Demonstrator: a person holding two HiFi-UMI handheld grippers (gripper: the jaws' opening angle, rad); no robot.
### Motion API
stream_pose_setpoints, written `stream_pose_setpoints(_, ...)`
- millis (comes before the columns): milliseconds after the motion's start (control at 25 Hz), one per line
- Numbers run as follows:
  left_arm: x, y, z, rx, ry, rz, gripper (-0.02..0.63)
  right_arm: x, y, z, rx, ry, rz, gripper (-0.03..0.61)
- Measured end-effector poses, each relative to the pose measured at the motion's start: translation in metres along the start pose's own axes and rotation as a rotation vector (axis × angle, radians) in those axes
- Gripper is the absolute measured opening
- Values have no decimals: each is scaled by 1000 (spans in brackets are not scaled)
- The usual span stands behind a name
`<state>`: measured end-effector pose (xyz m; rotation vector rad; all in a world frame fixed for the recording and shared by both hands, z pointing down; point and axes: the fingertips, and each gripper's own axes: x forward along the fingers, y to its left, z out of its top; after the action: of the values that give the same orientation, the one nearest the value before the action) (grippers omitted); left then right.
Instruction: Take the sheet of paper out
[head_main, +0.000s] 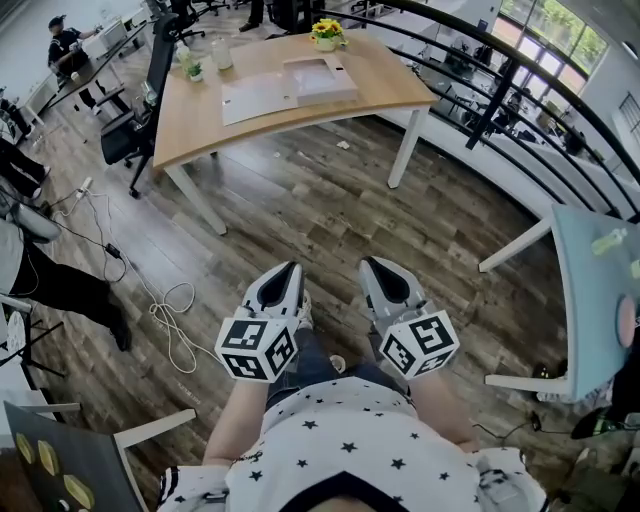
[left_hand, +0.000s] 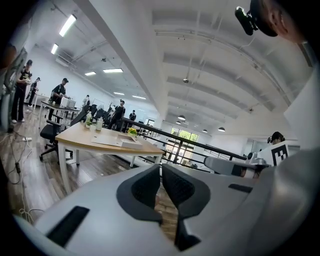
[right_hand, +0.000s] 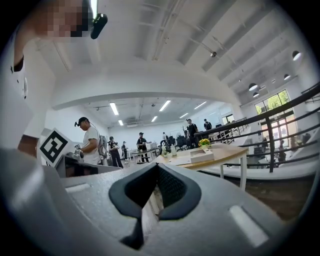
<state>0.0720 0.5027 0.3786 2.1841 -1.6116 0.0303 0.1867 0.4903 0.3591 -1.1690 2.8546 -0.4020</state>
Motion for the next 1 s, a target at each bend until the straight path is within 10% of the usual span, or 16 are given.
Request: stream_pose_setpoints(1000, 154, 93, 72, 10, 11, -40, 53, 159, -82, 20, -9, 73, 30, 65)
